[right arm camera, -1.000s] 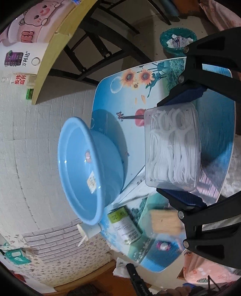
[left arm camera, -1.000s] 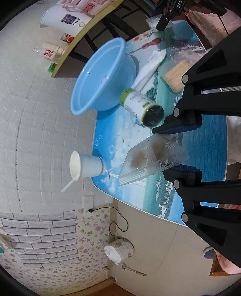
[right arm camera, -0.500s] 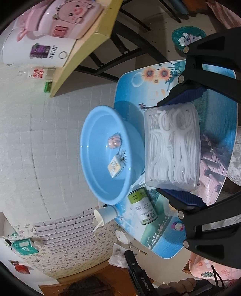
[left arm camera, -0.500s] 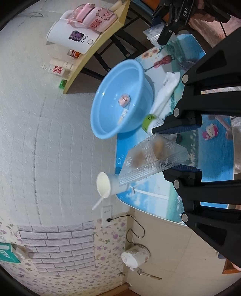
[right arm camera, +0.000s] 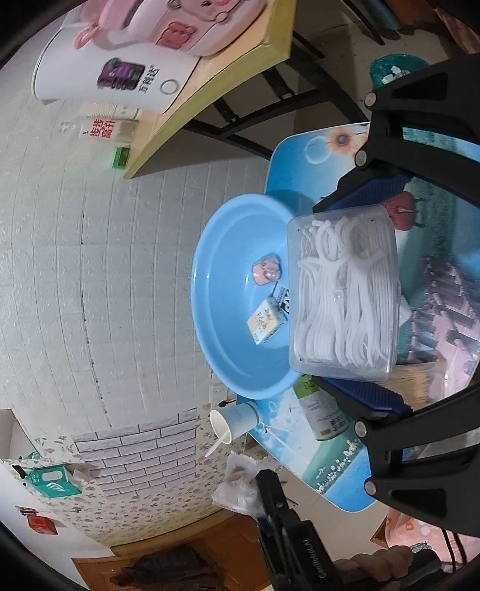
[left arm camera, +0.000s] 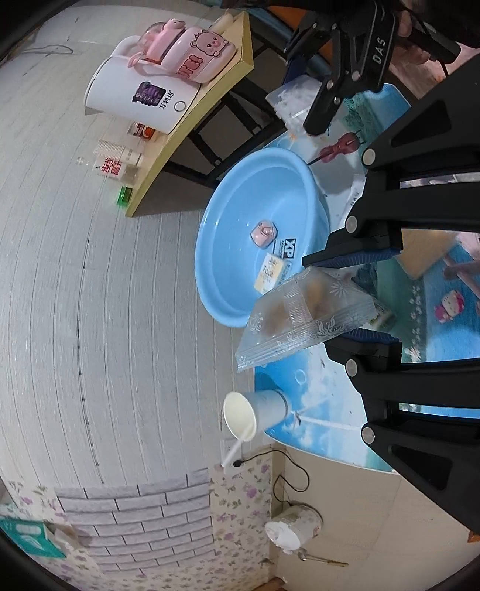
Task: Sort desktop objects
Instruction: 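Carry the snack bag and floss pick box over the blue basin with both grippers, then open both grippers to drop the snack bag and floss pick box into the basin, then withdraw both grippers from the basin back over the table, then move the right gripper to the toothpick box while the left gripper approaches the pink figurine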
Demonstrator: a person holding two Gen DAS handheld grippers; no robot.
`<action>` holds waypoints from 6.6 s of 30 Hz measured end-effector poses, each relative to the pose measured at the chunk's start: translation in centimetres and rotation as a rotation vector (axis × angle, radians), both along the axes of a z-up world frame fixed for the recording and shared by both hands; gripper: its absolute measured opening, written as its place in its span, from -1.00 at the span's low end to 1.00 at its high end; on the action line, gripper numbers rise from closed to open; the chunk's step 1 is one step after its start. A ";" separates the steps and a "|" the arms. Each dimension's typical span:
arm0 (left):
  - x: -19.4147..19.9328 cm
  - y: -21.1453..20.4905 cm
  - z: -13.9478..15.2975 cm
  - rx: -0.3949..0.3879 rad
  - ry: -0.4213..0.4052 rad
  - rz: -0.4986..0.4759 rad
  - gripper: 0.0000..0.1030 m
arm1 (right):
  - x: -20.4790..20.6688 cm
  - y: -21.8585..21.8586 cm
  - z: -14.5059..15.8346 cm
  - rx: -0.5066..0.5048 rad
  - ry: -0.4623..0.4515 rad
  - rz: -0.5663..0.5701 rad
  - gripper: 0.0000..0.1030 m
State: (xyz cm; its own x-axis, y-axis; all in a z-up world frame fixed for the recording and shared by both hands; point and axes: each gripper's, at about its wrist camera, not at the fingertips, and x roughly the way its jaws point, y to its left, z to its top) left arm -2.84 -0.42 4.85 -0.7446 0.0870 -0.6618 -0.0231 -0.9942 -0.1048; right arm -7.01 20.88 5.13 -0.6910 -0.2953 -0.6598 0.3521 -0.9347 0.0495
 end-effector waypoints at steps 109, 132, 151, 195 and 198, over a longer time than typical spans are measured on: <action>3.0 -1.6 -5.7 -0.015 -0.061 0.107 1.00 | 2.9 -0.8 -7.4 0.024 -0.247 -0.128 1.00; 4.9 -2.0 -7.2 0.004 -0.092 0.111 1.00 | 5.1 0.7 -7.1 -0.025 -0.204 -0.152 1.00; 4.7 -1.8 -7.1 0.000 -0.089 0.110 1.00 | 4.9 0.1 -8.0 0.049 -0.228 -0.148 1.00; 5.4 -2.1 -14.7 0.021 -0.228 0.118 0.63 | 5.7 -4.8 -10.2 0.034 -0.242 0.087 0.75; 5.3 -1.7 -14.9 0.012 -0.230 0.114 0.61 | 5.8 -5.3 -10.2 0.037 -0.237 0.096 0.75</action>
